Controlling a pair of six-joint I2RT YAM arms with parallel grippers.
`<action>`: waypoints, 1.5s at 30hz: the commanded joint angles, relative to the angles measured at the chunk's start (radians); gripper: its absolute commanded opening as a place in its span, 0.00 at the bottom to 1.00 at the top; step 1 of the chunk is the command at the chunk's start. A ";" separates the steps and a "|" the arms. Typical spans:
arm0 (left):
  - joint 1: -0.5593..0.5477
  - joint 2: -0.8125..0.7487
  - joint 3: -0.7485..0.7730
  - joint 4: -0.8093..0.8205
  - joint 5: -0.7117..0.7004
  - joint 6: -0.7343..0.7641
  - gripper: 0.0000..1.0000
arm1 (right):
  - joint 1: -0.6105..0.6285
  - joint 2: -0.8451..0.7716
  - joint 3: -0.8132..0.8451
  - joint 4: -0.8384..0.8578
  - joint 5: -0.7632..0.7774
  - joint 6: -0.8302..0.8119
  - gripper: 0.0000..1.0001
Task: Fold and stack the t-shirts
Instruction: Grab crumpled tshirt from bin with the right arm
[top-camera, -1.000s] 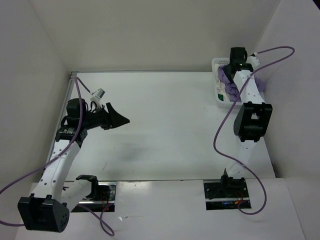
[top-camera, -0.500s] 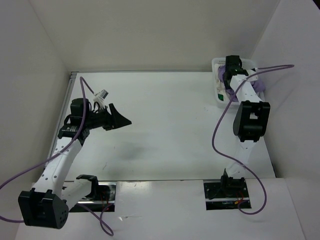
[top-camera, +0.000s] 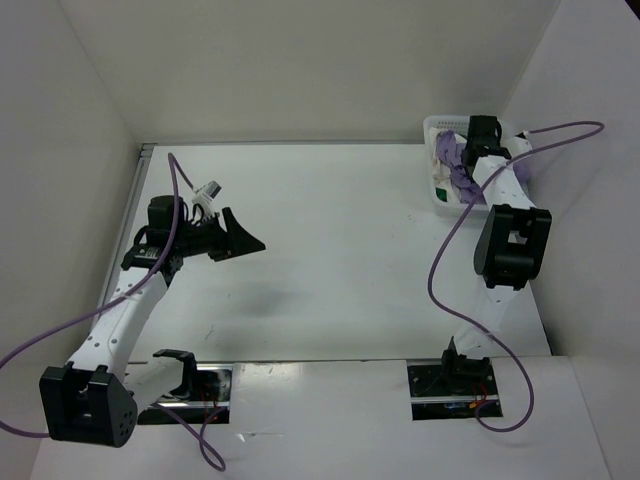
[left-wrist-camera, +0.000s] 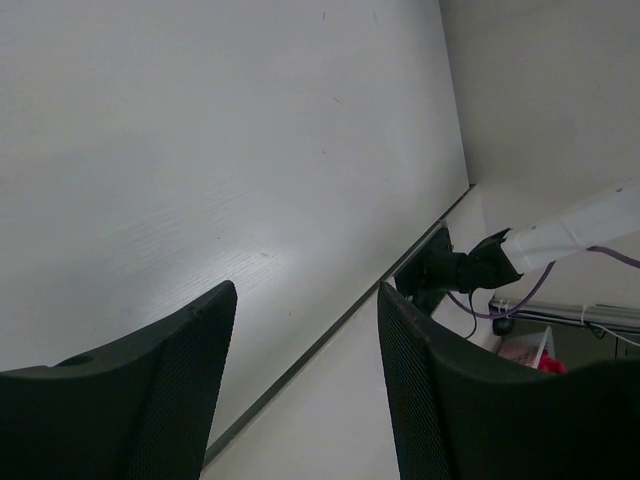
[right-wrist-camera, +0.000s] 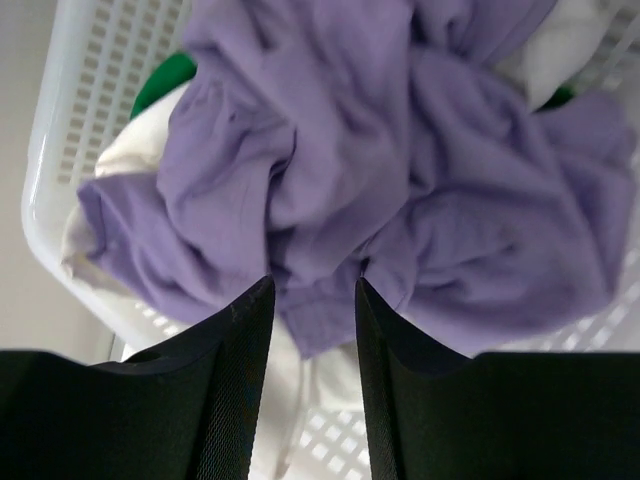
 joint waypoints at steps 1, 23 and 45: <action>-0.006 0.001 0.005 0.034 0.028 0.004 0.66 | -0.023 -0.093 -0.032 0.100 0.004 -0.098 0.43; -0.006 -0.027 -0.025 0.043 0.028 -0.014 0.66 | 0.044 0.045 0.141 -0.027 0.007 0.062 0.46; -0.071 0.010 -0.034 0.002 0.057 -0.023 0.66 | 0.142 -0.019 -0.057 -0.116 0.079 0.646 0.38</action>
